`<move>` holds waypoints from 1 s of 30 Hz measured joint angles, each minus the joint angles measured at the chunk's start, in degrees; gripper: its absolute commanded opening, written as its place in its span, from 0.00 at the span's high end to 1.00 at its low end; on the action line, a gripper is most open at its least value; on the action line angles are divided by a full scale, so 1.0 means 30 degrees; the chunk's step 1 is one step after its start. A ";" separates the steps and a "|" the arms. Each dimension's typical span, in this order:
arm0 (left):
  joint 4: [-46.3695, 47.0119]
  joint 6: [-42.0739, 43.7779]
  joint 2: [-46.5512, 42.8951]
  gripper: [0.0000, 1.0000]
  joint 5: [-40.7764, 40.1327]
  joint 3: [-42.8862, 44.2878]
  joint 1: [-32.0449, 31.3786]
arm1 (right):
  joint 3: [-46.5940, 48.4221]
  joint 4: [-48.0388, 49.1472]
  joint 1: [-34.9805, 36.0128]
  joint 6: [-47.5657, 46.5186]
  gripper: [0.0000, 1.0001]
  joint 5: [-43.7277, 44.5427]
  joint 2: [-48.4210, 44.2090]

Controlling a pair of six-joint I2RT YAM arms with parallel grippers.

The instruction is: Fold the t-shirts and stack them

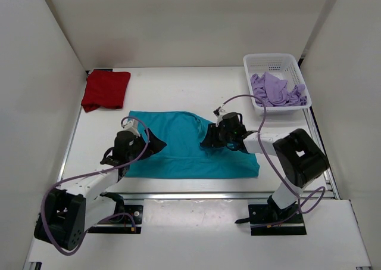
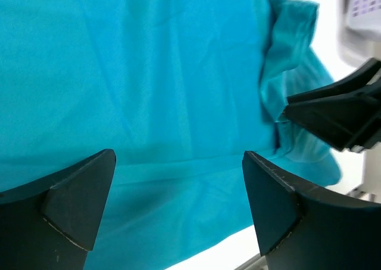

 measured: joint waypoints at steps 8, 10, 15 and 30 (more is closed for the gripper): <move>0.0852 -0.0160 0.1027 0.33 0.1064 0.0918 0.1275 | 0.0525 0.1166 -0.0510 0.0758 0.63 -0.1377 0.0663; 0.0852 -0.0138 0.1355 0.45 0.1107 0.1115 0.1450 | 0.0525 0.1574 -0.0648 0.1027 0.62 -0.1763 0.0743; 0.0328 0.0007 0.1792 0.47 0.0532 0.2302 0.1705 | 0.0481 0.2623 -0.0991 0.1916 0.59 -0.2565 0.1268; -0.1115 0.0576 0.3942 0.64 -0.2047 0.5508 0.3759 | 0.0466 0.2718 -0.1137 0.2980 0.83 -0.2506 0.1486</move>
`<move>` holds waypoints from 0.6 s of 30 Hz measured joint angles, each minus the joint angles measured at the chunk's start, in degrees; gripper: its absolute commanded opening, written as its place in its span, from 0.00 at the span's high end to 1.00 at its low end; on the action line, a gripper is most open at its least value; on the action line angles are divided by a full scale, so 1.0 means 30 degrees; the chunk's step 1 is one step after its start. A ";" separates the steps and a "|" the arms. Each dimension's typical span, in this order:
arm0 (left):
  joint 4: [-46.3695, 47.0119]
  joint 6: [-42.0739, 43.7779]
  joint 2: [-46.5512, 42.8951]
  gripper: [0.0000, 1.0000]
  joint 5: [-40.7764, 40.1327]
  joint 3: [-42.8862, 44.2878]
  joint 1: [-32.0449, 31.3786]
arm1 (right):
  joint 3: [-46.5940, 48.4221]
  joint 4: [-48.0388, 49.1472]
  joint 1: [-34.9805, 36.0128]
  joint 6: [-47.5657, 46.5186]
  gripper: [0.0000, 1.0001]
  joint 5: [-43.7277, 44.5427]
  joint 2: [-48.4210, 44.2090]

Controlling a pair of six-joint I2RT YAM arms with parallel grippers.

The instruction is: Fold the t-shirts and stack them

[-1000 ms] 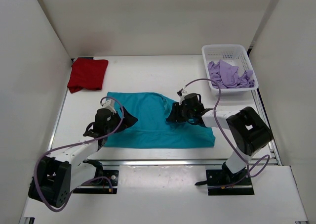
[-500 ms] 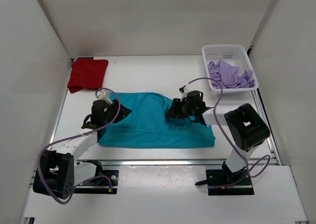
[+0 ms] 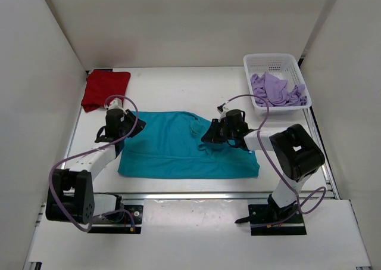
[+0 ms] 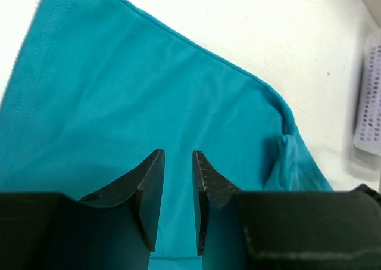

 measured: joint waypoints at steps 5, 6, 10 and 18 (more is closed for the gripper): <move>-0.0051 -0.0015 0.1421 0.63 -0.0138 0.0459 0.0743 | 0.0233 -0.0940 0.0131 -0.0240 0.66 0.0124 0.0262; -0.0124 -0.0007 0.1603 0.63 -0.0226 0.0474 0.0882 | 0.0277 -0.1100 0.0189 -0.0284 0.68 0.0168 0.0270; -0.0401 0.0000 0.2047 0.63 -0.0525 0.0743 0.0991 | 0.0306 -0.1370 0.0306 -0.0474 0.86 0.0204 0.0270; -0.1035 0.0444 0.4124 0.58 -0.1610 0.3351 0.1275 | 0.1035 -0.2725 0.0357 -0.1195 1.00 0.1093 0.0255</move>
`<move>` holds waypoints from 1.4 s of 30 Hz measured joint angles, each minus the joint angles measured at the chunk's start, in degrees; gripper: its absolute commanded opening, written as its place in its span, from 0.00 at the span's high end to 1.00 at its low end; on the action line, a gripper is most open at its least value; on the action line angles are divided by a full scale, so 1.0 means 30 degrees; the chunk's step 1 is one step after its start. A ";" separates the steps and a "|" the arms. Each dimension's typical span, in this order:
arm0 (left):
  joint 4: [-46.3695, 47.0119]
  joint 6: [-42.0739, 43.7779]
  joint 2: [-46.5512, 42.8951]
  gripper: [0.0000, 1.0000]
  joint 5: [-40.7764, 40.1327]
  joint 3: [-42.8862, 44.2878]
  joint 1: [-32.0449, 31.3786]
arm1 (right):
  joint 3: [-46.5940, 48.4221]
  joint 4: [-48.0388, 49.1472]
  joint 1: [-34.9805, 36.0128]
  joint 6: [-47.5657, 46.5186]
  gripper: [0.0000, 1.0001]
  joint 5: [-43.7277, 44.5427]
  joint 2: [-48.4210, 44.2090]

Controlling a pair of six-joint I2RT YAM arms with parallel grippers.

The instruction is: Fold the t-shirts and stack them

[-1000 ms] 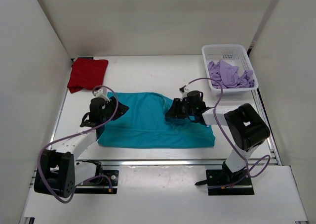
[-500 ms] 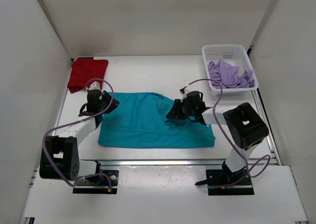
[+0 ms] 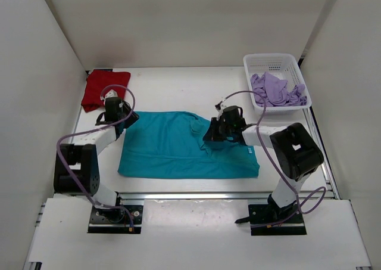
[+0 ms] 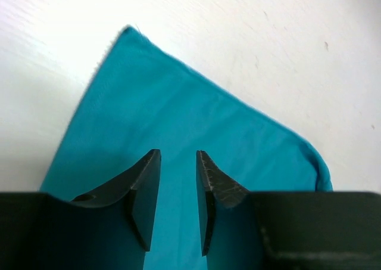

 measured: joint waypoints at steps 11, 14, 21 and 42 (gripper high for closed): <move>-0.2361 0.1268 0.5450 0.51 -0.1406 0.5071 0.0648 | 1.0069 -0.6943 -0.4284 -0.5064 1.00 0.4269 0.1268; -0.2783 0.1494 0.6156 0.49 -0.1421 0.5697 0.0714 | 1.2174 -0.8007 -0.4838 -0.6200 1.00 0.5319 0.2667; -0.3344 0.1894 0.7140 0.44 -0.1792 0.7082 0.0721 | 1.5628 -1.1023 -0.4291 -0.8393 1.00 0.8386 0.6994; -0.4991 0.2623 1.0295 0.67 -0.2827 1.0630 0.0685 | 1.3522 -1.0032 -0.5166 -0.7278 1.00 0.6018 0.6900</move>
